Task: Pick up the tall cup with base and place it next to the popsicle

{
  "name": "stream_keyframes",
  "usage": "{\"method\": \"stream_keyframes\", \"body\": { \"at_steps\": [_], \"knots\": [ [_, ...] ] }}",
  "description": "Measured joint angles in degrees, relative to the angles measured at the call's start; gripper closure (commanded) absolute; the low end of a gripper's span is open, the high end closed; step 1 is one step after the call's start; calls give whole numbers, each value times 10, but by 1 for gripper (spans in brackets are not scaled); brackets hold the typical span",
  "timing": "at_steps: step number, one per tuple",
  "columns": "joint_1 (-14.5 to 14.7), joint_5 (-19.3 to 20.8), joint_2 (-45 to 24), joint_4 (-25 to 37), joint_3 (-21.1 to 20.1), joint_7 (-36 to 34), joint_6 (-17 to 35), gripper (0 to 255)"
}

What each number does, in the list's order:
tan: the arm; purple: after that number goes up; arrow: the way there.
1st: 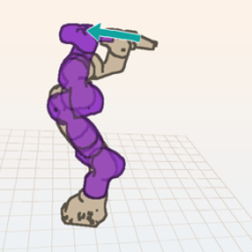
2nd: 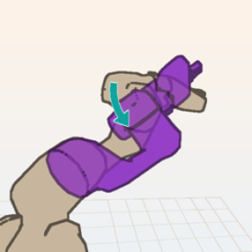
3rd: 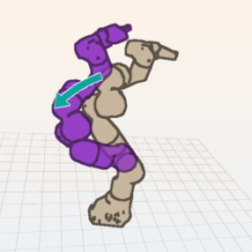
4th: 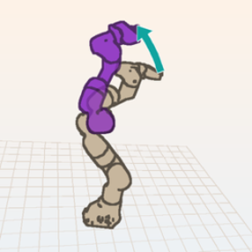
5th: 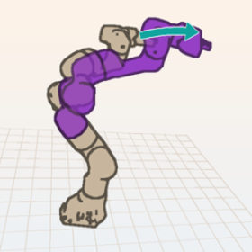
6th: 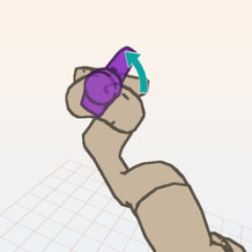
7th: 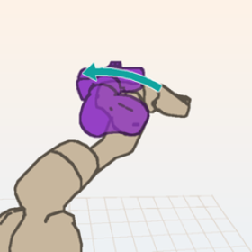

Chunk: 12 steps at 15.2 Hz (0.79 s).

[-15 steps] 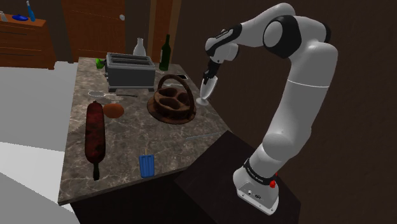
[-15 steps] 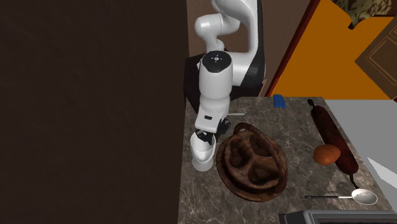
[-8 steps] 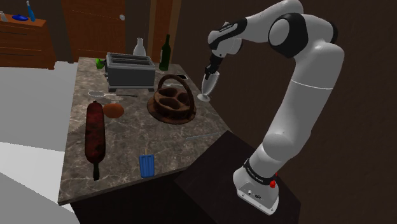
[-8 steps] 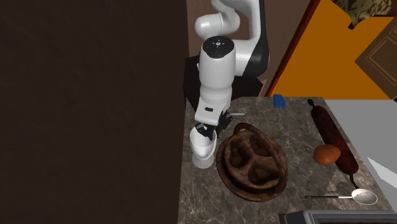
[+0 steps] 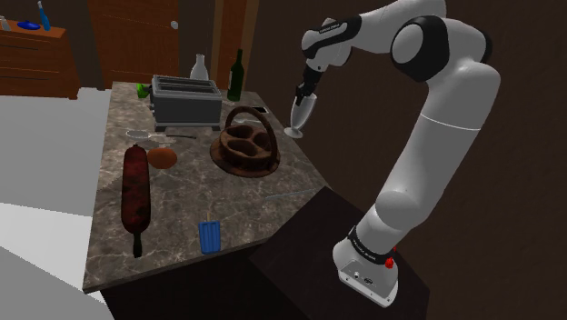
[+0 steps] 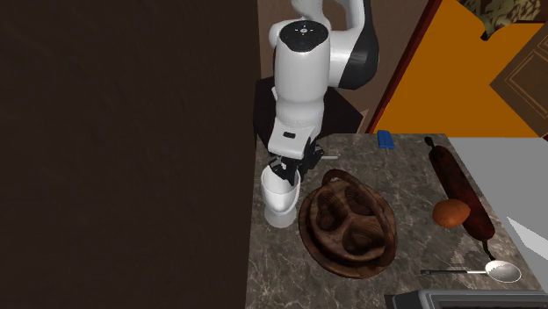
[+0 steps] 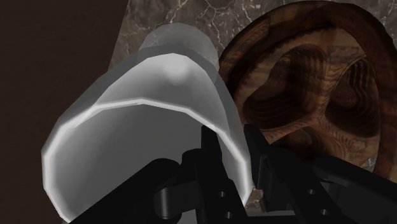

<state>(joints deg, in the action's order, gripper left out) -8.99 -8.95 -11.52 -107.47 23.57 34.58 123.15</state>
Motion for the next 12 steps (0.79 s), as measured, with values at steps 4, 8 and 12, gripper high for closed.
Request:
{"method": "stream_keyframes", "body": {
  "at_steps": [4, 8, 12],
  "knots": [
    [1, 7, 10, 17, 2, -5, -27, 255],
    [2, 12, 17, 41, 2, -11, -55, 255],
    [2, 17, 25, 62, 3, -15, -84, 255]
  ]
}}
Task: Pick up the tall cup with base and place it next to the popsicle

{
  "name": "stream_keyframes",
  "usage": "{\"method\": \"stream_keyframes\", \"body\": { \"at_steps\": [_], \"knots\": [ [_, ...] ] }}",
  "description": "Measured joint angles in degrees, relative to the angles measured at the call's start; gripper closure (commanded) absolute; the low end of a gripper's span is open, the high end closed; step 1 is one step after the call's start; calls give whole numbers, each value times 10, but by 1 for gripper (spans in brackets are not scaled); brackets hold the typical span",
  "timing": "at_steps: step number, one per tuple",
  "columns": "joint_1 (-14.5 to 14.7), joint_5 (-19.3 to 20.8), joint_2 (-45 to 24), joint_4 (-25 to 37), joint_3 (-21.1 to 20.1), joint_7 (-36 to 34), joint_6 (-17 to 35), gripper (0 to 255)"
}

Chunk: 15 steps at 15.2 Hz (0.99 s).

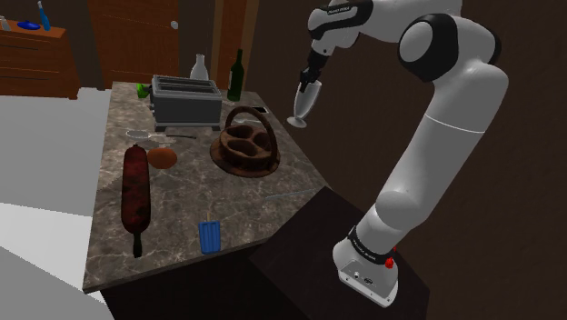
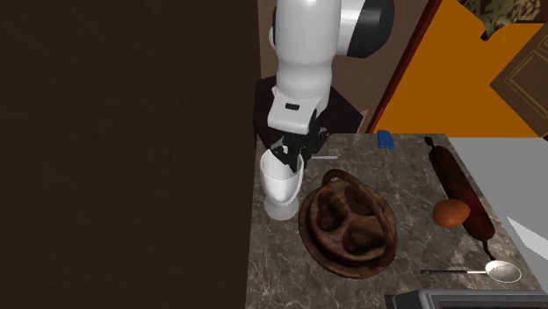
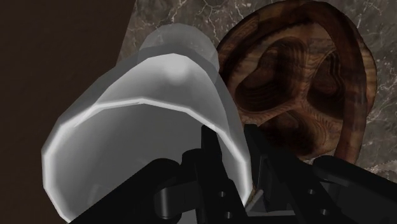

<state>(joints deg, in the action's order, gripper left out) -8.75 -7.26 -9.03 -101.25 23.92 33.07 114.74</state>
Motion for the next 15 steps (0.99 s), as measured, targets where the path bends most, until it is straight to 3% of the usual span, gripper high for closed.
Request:
{"method": "stream_keyframes", "body": {
  "at_steps": [15],
  "knots": [
    [-3, 5, 3, 111, 3, -8, -114, 255]
  ]
}}
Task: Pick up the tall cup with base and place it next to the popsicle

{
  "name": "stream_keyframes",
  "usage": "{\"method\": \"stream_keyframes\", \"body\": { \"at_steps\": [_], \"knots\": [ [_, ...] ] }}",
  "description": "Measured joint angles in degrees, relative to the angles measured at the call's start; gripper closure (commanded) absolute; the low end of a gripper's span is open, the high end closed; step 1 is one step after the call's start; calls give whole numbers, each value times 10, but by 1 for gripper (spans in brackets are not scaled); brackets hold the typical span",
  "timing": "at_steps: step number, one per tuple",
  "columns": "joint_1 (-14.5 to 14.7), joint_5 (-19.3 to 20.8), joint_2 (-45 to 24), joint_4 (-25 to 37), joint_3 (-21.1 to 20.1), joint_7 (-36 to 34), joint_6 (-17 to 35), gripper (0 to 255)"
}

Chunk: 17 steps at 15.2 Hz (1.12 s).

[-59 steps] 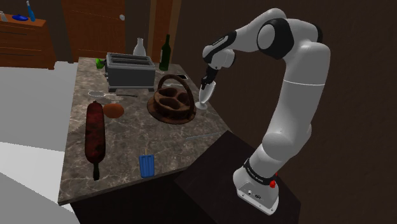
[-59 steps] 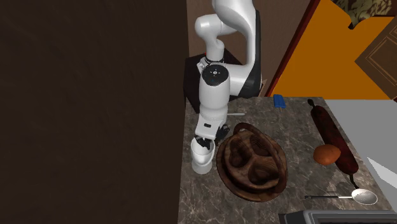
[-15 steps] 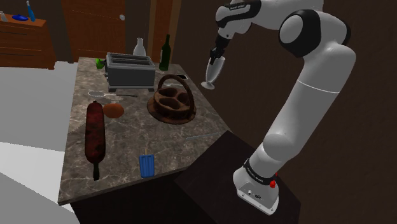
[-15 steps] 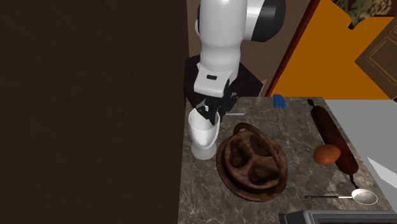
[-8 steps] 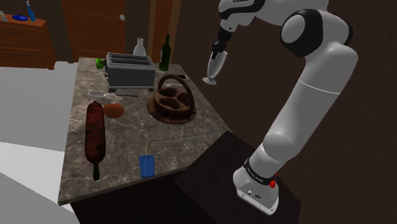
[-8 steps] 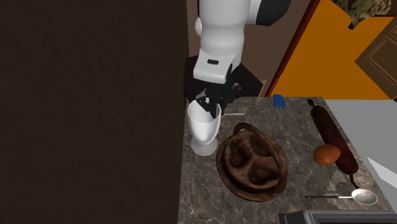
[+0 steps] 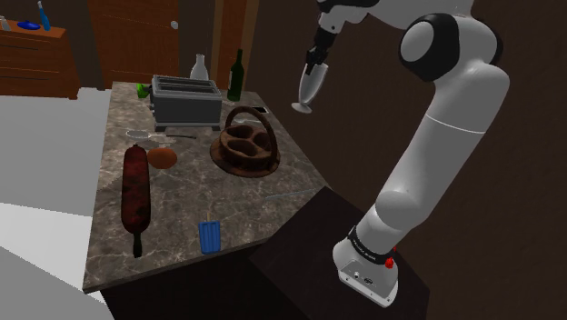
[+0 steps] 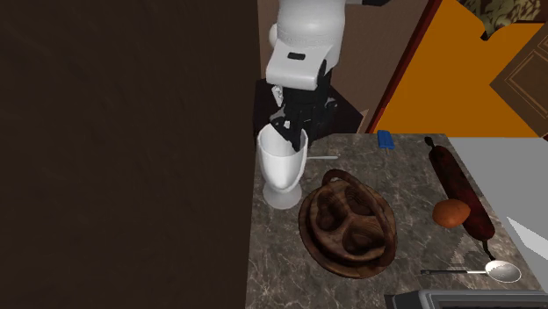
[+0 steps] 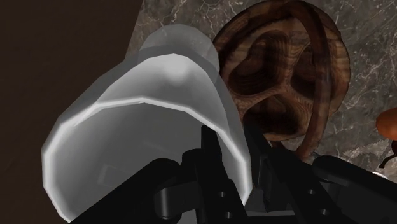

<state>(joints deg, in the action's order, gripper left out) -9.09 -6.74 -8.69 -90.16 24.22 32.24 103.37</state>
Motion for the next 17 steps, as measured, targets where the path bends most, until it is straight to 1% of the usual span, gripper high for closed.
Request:
{"method": "stream_keyframes", "body": {
  "at_steps": [3, 5, 11, 15, 16, 17],
  "knots": [
    [-1, -1, -3, 28, 1, -1, -25, 255],
    [3, 2, 2, 27, -2, -8, -29, 255],
    [52, 35, 62, -42, -34, -88, -10, 255],
    [81, 51, 88, -72, -61, -146, -3, 255],
    [88, 55, 99, -88, -68, -160, 3, 255],
    [95, 58, 103, -89, -75, -175, 1, 255]
  ]
}}
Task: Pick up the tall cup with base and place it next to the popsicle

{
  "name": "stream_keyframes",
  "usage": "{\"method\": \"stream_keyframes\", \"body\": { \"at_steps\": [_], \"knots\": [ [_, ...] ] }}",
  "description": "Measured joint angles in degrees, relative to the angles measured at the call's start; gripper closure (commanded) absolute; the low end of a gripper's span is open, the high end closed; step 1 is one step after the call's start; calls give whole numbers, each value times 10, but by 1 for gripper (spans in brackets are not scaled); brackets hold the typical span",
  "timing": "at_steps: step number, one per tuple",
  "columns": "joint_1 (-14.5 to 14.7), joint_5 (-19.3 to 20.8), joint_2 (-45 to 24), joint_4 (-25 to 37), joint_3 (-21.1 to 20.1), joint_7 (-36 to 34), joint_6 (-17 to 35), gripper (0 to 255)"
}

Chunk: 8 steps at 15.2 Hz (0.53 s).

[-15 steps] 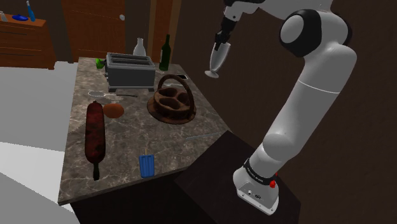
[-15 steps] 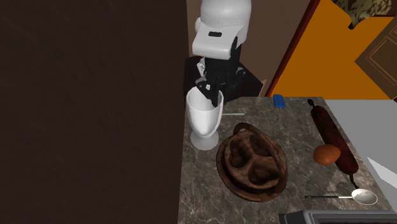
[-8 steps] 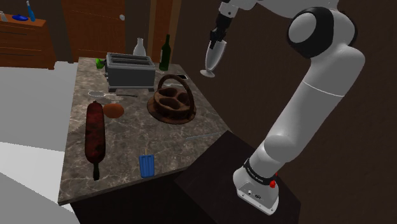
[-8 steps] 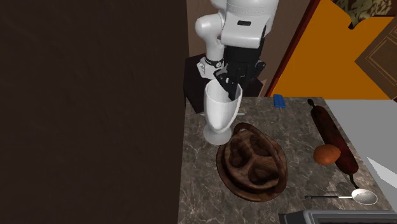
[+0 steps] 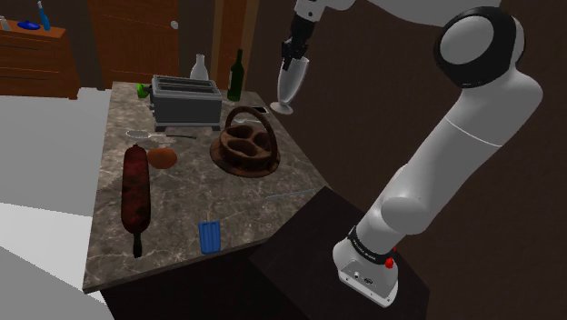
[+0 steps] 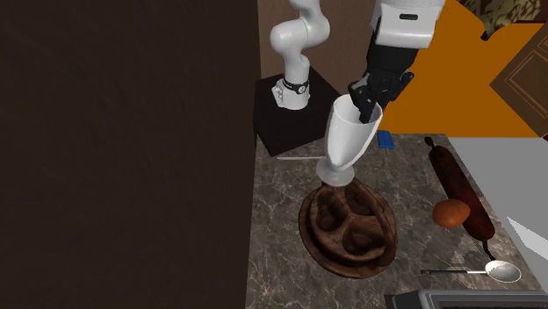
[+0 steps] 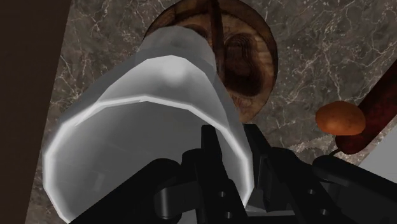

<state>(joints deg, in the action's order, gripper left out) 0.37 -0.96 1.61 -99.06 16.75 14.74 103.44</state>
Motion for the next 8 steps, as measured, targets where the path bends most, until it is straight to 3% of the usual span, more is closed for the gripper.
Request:
{"method": "stream_keyframes", "body": {
  "at_steps": [8],
  "knots": [
    [53, 15, 22, -27, -59, -115, 7, 255]
  ]
}}
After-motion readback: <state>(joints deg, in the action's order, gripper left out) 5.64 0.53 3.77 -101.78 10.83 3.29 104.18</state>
